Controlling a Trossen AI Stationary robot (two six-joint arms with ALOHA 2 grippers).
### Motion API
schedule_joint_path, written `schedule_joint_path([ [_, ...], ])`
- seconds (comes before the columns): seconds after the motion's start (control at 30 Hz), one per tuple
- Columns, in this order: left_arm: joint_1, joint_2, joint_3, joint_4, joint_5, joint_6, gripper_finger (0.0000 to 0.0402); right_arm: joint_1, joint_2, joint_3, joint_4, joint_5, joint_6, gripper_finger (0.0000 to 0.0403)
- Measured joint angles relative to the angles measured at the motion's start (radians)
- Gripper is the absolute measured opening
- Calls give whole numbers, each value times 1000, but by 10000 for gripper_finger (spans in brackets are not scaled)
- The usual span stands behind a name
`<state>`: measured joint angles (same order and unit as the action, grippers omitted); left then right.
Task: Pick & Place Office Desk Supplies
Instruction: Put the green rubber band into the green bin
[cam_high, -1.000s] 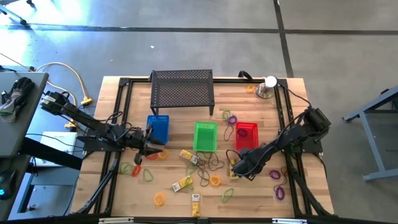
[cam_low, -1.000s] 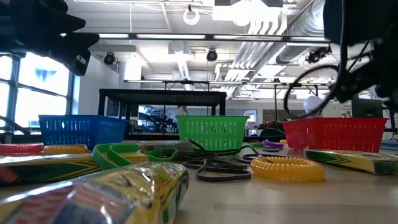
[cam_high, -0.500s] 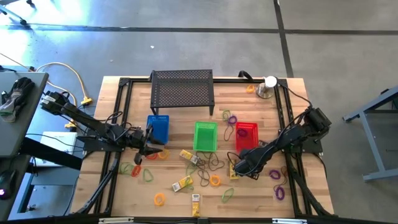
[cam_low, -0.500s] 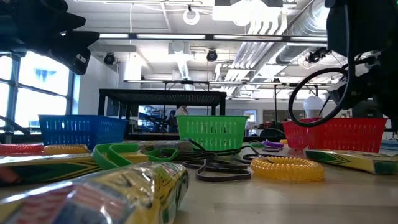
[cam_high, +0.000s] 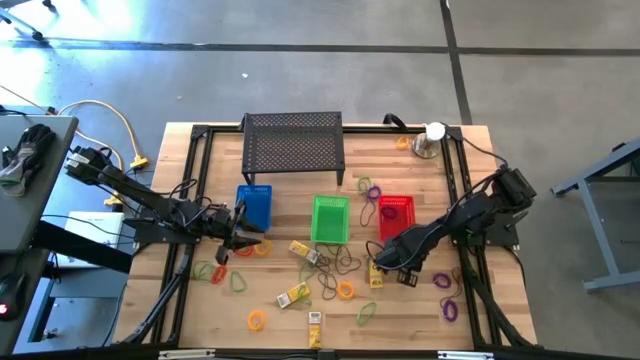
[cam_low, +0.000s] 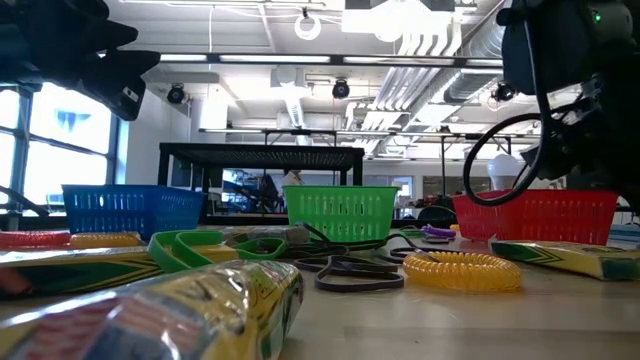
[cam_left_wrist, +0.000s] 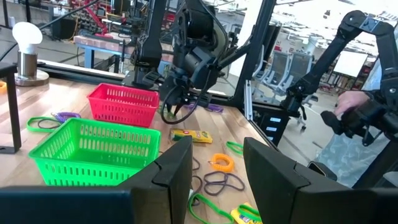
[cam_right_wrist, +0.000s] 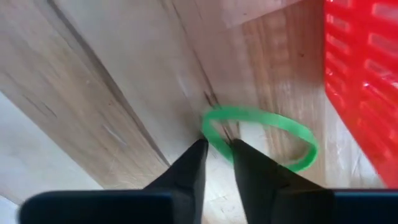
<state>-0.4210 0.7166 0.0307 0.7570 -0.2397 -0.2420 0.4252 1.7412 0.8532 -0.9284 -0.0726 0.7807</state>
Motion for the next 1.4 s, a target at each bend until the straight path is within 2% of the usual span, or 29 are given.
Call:
schedule_joint_path([
  [0.1, 0, 0, 0, 0, 0, 0, 140, 1, -1, -1, -8, 23, 0, 15],
  [0.2, 0, 0, 0, 0, 0, -1, 140, 1, -5, -3, -10, 29, 2, 5],
  [0.57, 0, 0, 0, 0, 0, -2, 140, 42, -22, 43, -129, 133, 82, 2],
  [0.8, 0, 0, 0, 0, 1, -2, 140, 59, -23, 80, -181, 85, 117, 2],
  [1.17, 0, 0, 0, 0, 1, -1, 140, 109, -26, 289, -365, 82, 169, 2],
  [1.4, 0, 0, 0, 0, 1, -1, 140, 132, -27, 429, -322, 288, 108, 2],
])
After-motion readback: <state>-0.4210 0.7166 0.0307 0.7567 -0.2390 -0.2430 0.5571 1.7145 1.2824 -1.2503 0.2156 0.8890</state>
